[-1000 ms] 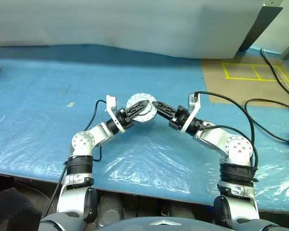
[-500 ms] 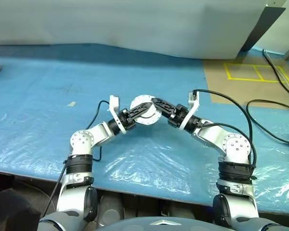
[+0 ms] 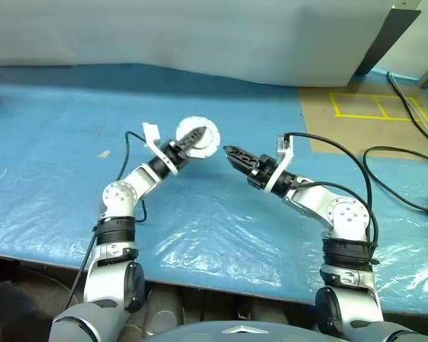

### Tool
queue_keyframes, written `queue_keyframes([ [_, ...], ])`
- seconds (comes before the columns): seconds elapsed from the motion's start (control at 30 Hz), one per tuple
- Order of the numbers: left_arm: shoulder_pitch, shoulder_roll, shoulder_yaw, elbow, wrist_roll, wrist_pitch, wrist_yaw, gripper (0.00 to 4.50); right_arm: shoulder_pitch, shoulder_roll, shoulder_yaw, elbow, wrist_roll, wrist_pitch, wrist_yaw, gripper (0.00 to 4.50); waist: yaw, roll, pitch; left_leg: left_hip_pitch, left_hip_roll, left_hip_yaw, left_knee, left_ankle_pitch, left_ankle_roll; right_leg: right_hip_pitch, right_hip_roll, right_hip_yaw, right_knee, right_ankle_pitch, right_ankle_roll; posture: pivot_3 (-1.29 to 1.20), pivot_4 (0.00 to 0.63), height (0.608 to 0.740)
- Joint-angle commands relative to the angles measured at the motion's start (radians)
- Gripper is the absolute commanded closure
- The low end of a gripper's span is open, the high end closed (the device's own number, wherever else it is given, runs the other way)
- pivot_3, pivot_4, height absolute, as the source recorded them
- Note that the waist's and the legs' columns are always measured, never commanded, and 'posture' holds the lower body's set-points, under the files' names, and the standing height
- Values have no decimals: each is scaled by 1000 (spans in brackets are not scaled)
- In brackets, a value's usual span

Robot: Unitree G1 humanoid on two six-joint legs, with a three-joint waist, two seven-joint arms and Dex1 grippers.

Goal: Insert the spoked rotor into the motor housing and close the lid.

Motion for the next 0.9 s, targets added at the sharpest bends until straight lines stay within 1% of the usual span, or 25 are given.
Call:
queue_keyframes([
  [0.03,-64,23,58,65,56,-166,30,1864,-28,-2,8,-4,-4,-3,20,1853,0,0,0,0,0,0,0,0,0,0,0,0,0,0,0,0,150,740],
  [0.07,-76,34,64,100,70,-185,30,1864,-30,-2,9,-1,-8,-2,23,1853,0,0,0,0,0,0,0,0,0,0,0,0,0,0,0,0,150,740],
  [0.2,-156,109,121,336,123,-281,61,1864,-43,-6,18,11,-26,3,40,1853,1,-2,1,-1,0,-1,0,0,0,0,0,-1,0,0,0,0,150,740],
  [0.27,-183,137,142,414,148,-337,76,1864,-47,-11,22,15,-34,10,46,1853,1,-4,3,-1,0,-1,0,0,0,-1,0,-1,0,0,1,0,150,740],
  [0.43,-218,183,165,565,209,-449,76,1864,-52,-16,23,19,-47,24,59,1853,4,-7,4,-3,0,-2,1,0,0,-1,0,-2,0,0,1,0,150,740],
  [0.63,-227,195,150,705,291,-548,74,1864,-62,-13,28,29,-74,33,72,1853,8,-8,5,-3,0,-2,1,0,0,0,0,-2,1,0,1,0,150,740],
  [0.67,-229,196,155,718,292,-551,63,1339,-63,-13,27,30,-77,35,74,1833,8,-8,5,-2,0,-2,2,0,0,0,0,-2,1,0,0,0,150,740],
  [0.73,-230,203,154,744,314,-569,83,814,-64,-12,25,30,-82,36,77,1833,7,-8,5,-1,0,-2,2,0,0,1,0,-2,1,0,0,0,150,740],
  [0.77,-231,207,151,752,326,-577,88,414,-64,-12,25,29,-85,37,79,1833,7,-8,5,-1,0,-2,2,0,0,1,0,-2,1,0,0,0,150,740],
  [0.8,-233,222,151,762,341,-591,116,163,-61,-11,26,27,-90,36,81,1833,5,-8,5,0,0,-2,2,0,0,1,0,-2,1,0,0,0,150,740],
  [0.9,-237,258,151,777,384,-647,180,163,-58,-9,25,24,-98,35,86,1833,-3,-8,5,2,0,-2,2,0,0,2,0,-1,2,0,0,0,150,740],
])
